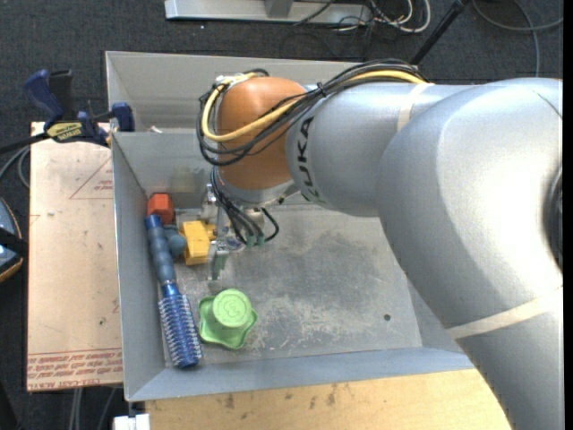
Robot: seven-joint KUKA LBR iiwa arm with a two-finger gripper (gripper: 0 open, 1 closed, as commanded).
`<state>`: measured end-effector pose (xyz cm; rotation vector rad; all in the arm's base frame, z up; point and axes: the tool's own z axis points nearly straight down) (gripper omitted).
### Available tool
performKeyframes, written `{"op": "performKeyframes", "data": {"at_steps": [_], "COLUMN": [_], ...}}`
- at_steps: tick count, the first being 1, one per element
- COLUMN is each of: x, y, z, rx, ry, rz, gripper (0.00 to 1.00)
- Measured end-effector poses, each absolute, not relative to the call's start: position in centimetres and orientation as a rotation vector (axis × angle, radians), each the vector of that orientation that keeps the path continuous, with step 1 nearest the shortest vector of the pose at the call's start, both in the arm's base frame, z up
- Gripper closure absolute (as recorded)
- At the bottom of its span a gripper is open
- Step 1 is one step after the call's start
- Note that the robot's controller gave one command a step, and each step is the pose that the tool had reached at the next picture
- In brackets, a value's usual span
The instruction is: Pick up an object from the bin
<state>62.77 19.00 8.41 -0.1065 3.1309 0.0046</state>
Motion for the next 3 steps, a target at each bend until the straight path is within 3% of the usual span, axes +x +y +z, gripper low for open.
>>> {"op": "performKeyframes", "data": {"at_steps": [1,2,3], "x": [61.9,60.7,60.7], "y": [19.0,18.6,18.5], "z": [10.1,10.3,7.6], "rx": [-0.055,0.132,0.408], "ry": [3.138,3.139,3.108], "rz": [0.004,0.002,0.011], "gripper": [0.0,0.0,0.0]}}
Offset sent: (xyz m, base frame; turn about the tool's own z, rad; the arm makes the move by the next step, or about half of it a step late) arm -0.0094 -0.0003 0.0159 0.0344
